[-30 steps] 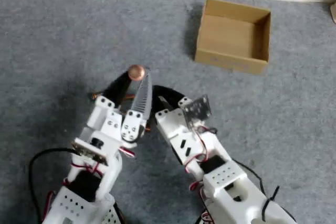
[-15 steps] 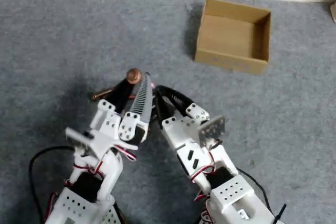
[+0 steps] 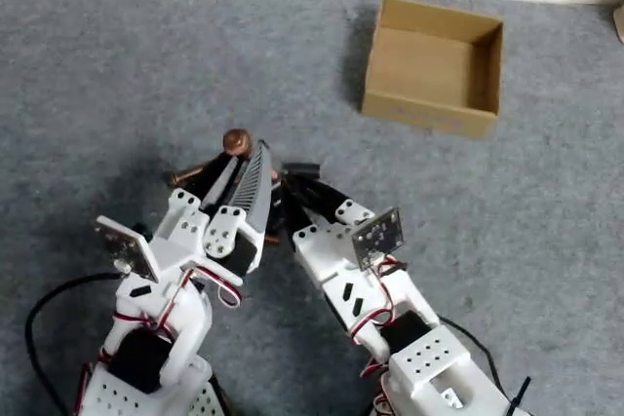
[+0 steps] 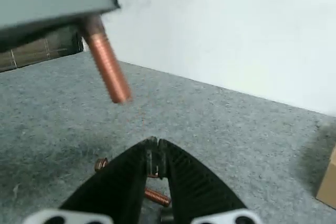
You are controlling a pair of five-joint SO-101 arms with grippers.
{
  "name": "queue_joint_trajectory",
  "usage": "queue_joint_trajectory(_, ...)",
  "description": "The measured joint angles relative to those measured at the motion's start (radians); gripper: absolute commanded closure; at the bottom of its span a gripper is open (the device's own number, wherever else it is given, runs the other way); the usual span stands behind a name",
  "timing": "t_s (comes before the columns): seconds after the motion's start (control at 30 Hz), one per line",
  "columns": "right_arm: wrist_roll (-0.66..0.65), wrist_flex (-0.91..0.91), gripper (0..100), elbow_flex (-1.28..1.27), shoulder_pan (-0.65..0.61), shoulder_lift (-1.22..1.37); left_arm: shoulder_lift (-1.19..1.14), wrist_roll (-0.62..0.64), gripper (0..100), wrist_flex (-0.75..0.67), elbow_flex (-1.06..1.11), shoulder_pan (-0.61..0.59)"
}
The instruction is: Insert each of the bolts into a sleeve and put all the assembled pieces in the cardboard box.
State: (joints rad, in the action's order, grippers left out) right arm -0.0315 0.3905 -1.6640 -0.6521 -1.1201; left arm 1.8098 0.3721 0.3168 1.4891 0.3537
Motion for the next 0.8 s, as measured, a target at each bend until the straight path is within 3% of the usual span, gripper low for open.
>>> queue_joint_trajectory(0.2, 0.0, -0.005, 99.5, 0.0, 0.0, 0.0, 0.0, 0.0, 99, 0.0, 0.035, -0.015)
queue_joint_trajectory(0.37, 0.0, -0.1, 99.5, 0.008, 0.055, -0.002, 0.0, 0.0, 99, 0.014, 0.103, -0.19)
queue_joint_trajectory(0.53, -0.008, -0.512, 99.5, 0.233, 0.167, 0.002, 0.0, -0.057, 99, 0.025, 0.123, -0.42)
queue_joint_trajectory(0.7, -0.153, -1.076, 99.5, 0.562, 0.187, -0.002, 0.0, -0.072, 99, 0.028, 0.123, -0.445)
queue_joint_trajectory(0.8, -0.216, -1.211, 99.5, 0.594, 0.222, 0.054, 0.0, -0.072, 99, 0.028, 0.123, -0.445)
